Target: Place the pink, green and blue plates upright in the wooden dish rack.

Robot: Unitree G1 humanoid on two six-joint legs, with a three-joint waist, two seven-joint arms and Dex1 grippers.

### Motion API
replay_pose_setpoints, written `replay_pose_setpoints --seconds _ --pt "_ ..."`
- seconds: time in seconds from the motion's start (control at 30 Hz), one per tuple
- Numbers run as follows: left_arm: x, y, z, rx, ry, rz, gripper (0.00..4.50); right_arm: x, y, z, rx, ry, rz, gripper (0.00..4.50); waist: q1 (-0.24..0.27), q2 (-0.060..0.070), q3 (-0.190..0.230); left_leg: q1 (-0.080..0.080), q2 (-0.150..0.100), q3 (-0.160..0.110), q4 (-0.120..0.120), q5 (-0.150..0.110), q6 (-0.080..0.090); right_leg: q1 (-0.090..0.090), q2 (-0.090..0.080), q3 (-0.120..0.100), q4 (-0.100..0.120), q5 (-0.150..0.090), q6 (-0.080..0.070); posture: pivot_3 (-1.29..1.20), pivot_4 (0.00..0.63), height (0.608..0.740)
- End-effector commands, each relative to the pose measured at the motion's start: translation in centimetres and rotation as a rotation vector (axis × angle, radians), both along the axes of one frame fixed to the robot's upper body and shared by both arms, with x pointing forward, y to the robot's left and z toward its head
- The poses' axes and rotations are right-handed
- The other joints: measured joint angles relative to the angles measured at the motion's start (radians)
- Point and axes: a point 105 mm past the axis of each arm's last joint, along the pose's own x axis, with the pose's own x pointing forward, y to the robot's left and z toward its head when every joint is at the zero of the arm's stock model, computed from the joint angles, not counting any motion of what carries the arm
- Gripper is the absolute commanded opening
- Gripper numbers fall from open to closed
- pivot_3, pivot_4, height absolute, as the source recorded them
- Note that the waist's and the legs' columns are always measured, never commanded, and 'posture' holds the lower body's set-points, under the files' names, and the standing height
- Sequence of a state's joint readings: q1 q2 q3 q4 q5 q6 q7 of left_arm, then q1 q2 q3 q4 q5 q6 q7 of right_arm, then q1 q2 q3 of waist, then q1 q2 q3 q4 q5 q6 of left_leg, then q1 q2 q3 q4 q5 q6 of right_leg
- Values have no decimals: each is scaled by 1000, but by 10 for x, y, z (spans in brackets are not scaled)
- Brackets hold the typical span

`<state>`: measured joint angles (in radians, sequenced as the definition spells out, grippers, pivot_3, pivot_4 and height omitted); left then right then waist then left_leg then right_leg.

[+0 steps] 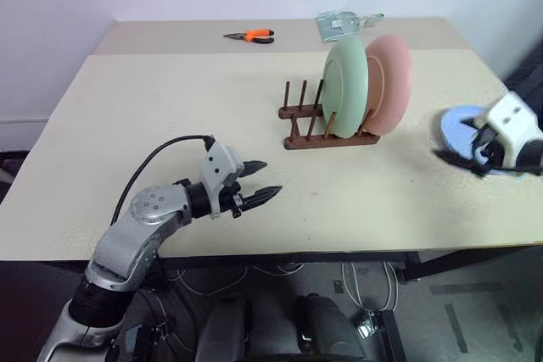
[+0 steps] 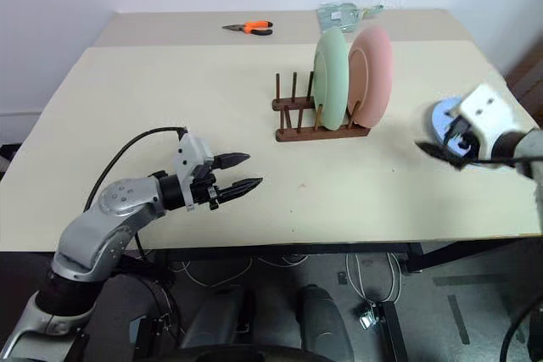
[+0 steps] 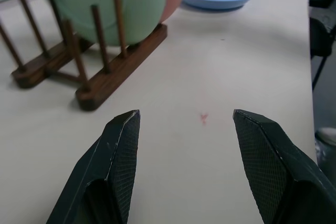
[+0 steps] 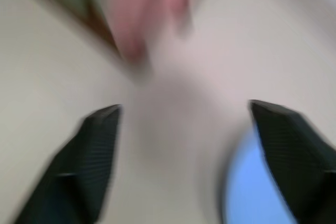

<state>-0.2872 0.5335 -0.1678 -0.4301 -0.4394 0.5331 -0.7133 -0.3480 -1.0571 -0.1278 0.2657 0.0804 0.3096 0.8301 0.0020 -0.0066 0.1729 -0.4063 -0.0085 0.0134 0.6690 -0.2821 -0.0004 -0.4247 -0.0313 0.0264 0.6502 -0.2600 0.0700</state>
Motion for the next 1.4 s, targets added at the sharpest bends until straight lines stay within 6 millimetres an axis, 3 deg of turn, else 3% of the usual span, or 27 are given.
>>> replay_pose_setpoints --seconds 0.03,0.2,0.23,0.33,0.47,0.53,0.63,0.7,0.73,0.77,0.87,0.9,0.97,1.07,1.13,1.27,1.4 --pt "-1 -6 4 2 -31 -33 2896 15 -23 -6 -195 -55 -86 4442 -13 0 0 1 0 1 0 0 0 0 1 1 0 0 0 0 150 740" --pt "2 -1 3 14 -34 -14 2896 32 -39 -31 -235 -47 -166 4442 -22 0 0 3 3 5 -1 0 0 0 5 4 1 0 0 0 150 740" --pt "1 0 4 15 -34 -11 2896 35 -41 -32 -225 -51 -182 4206 -22 0 1 4 3 6 -1 0 0 0 5 5 1 0 0 0 150 740" --pt "-1 3 4 16 -34 1 2896 42 -42 -36 -217 -55 -196 3089 -19 0 1 4 3 8 -1 0 0 0 5 7 1 0 1 0 150 740" --pt "-2 7 4 20 -40 27 2896 48 -40 -32 -245 -70 -174 952 -14 0 1 4 3 8 -1 0 0 0 4 7 1 0 1 0 150 740" --pt "-2 8 5 18 -39 36 2896 52 -36 -20 -253 -118 -150 36 -15 0 1 4 3 8 -1 0 0 0 4 8 1 0 1 0 150 740" --pt "-2 11 2 28 -37 44 2896 61 -22 17 -290 -269 -97 36 -20 0 1 4 3 8 -1 0 0 0 4 8 2 0 1 0 150 740" --pt "-2 14 0 38 -37 59 2896 68 -1 67 -251 -461 -60 36 -24 2 1 5 3 9 -1 0 0 0 5 9 2 0 1 0 150 740" --pt "0 17 0 40 -35 73 2896 69 22 105 -191 -590 -2 36 -25 3 2 5 3 10 -2 0 0 -1 5 11 3 0 1 0 150 740" --pt "1 20 0 40 -34 83 2896 66 37 129 -150 -672 43 36 -26 4 3 5 3 11 -2 0 0 -2 5 12 4 0 1 0 150 740" --pt "6 25 0 46 -35 97 2896 48 88 185 37 -837 213 36 -24 5 3 5 4 12 -2 0 0 -4 6 13 6 0 1 0 150 740" --pt "7 28 -1 54 -37 101 2896 36 115 206 183 -874 321 36 -22 5 3 5 5 12 -2 0 0 -4 7 13 6 0 1 0 150 740" --pt "9 30 -2 64 -41 106 2896 14 153 225 369 -867 504 36 -17 3 3 5 5 11 -2 0 0 -4 7 12 6 0 1 0 150 740" --pt "11 33 -1 65 -46 114 2896 -22 212 230 761 -671 801 36 -11 0 1 4 5 9 -2 0 0 -3 5 10 5 0 1 0 150 740" --pt "12 33 -1 66 -53 120 2896 -35 232 226 880 -566 889 36 -11 0 1 3 4 9 0 -1 1 -2 2 10 5 1 2 0 150 740" --pt "14 41 0 72 -58 152 2896 -31 266 205 1201 -289 867 36 -16 -1 1 1 4 9 0 -1 2 -3 -1 7 3 1 2 0 150 740" --pt "12 44 0 76 -59 161 2896 -11 275 185 1261 -188 712 36 -15 -1 1 -1 4 9 -1 -1 2 -5 -1 7 4 1 2 0 150 740"
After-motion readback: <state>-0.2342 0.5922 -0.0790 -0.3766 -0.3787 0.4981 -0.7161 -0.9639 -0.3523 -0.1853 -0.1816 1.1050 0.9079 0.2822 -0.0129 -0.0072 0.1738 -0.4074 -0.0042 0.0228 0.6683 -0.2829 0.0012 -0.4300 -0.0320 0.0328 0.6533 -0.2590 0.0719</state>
